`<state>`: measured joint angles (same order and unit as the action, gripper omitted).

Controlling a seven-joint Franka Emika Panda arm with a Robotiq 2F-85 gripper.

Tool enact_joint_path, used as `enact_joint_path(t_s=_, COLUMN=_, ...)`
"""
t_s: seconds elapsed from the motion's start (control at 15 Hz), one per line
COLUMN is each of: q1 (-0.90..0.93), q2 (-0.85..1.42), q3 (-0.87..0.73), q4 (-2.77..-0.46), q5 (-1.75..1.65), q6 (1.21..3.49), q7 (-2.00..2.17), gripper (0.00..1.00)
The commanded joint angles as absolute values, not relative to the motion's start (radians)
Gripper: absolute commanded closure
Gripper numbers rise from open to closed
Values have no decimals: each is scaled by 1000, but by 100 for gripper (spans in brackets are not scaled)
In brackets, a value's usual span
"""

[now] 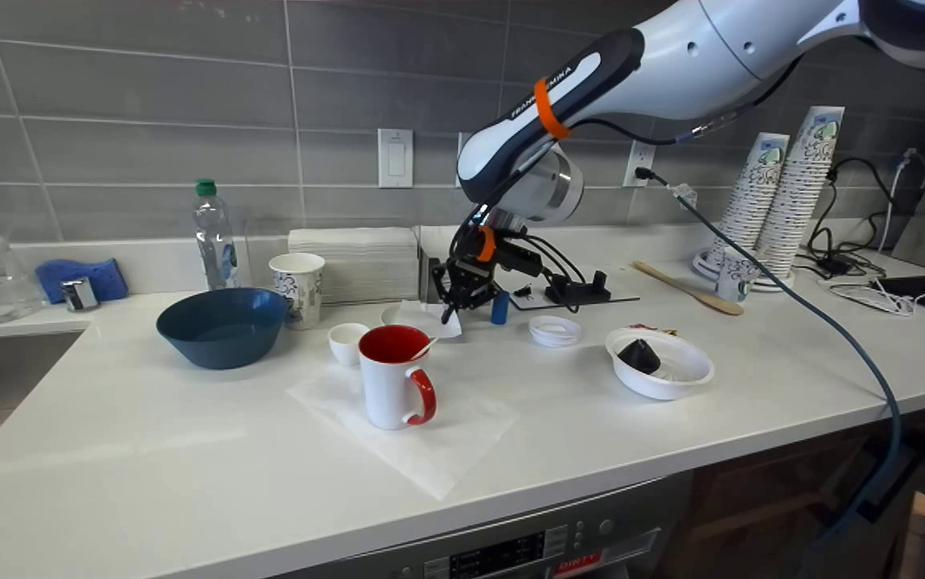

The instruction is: Shift a serviette to the right

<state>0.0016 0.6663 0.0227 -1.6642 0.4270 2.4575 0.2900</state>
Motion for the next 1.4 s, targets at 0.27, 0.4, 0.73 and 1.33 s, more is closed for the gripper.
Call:
enact_joint_path(t_s=0.27, q1=-5, q2=677, q3=30, q4=-1646, q5=412, q6=2427, q7=305, gripper=83)
enact_joint_path(t_s=0.4, q1=-4, q2=674, q3=29, q4=-1648, q5=411, q6=2426, q7=307, gripper=88)
enact_joint_path(t_s=0.73, q1=8, q2=654, q3=17, q4=-1668, q5=397, q6=2418, q7=322, gripper=69)
enact_joint_path(t_s=1.33, q1=15, q2=631, q3=12, q4=-1677, q5=387, q6=2419, q7=329, gripper=95)
